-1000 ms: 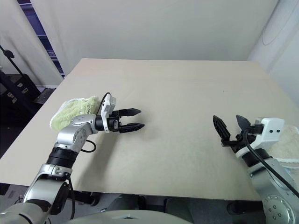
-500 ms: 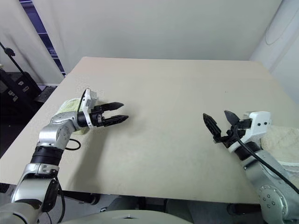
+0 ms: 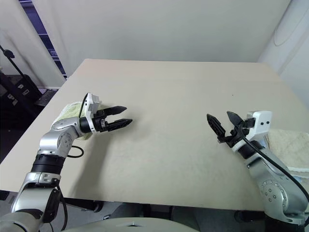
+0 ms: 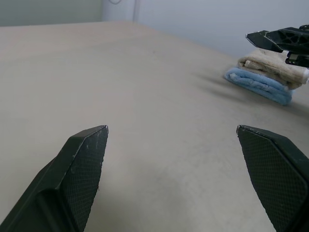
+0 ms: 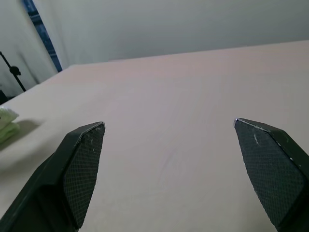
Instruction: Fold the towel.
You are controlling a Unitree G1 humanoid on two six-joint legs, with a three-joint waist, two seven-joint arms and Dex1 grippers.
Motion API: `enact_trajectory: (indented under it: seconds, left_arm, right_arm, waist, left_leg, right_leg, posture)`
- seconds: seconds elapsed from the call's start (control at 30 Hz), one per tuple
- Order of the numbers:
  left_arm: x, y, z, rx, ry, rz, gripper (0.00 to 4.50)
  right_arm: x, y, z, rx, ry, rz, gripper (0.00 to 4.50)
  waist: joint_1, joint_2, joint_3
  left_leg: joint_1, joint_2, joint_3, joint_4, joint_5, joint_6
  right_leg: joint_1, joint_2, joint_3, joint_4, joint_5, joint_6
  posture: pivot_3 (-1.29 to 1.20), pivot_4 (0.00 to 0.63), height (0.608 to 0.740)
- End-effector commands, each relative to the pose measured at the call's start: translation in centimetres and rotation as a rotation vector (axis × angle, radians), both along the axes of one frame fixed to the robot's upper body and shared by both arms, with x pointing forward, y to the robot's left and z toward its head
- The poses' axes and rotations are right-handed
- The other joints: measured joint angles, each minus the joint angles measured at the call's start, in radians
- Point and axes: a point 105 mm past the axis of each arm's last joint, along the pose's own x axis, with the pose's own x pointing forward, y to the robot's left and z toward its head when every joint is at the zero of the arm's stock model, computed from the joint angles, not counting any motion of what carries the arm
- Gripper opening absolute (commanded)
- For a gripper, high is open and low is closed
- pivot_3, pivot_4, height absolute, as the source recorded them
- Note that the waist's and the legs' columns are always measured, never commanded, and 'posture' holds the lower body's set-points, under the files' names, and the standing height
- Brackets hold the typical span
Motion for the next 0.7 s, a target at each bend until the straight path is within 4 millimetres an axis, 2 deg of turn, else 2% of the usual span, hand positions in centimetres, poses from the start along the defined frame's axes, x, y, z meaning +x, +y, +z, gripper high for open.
enact_trajectory:
  seconds: [0.03, 0.2, 0.7]
  left_arm:
    - [0.2, 0.0, 1.7, -0.012, -0.063, -0.001, 4.5]
    - [0.4, -0.7, 1.8, -0.025, -0.067, -0.021, 4.5]
    - [-0.4, -1.5, 1.5, -0.028, -0.019, -0.09, 4.5]
  right_arm:
    - [0.3, 0.4, 1.1, 0.009, -0.066, 0.011, 4.47]
    - [0.5, 0.1, 0.7, -0.009, -0.052, -0.007, 4.47]
    - [-2.2, 0.2, -0.3, -0.009, -0.009, -0.053, 4.47]
  waist:
    - [0.0, 0.0, 0.0]
    - [0.001, 0.0, 0.0]
    - [0.001, 0.0, 0.0]
  left_leg:
    - [0.0, 0.0, 0.0, 0.0, 0.0, 0.0]
    - [0.0, 0.0, 0.0, 0.0, 0.0, 0.0]
    - [0.001, 0.0, 0.0, -0.001, 0.0, -0.001]
  right_leg:
    - [0.0, 0.0, 0.0, 0.0, 0.0, 0.0]
    - [-0.001, 0.0, 0.0, 0.0, 0.0, 0.0]
    - [-0.001, 0.0, 0.0, 0.0, 0.0, 0.0]
  posture:
    - [0.0, 0.0, 0.731]
    - [0.0, 0.0, 0.731]
    - [0.0, 0.0, 0.731]
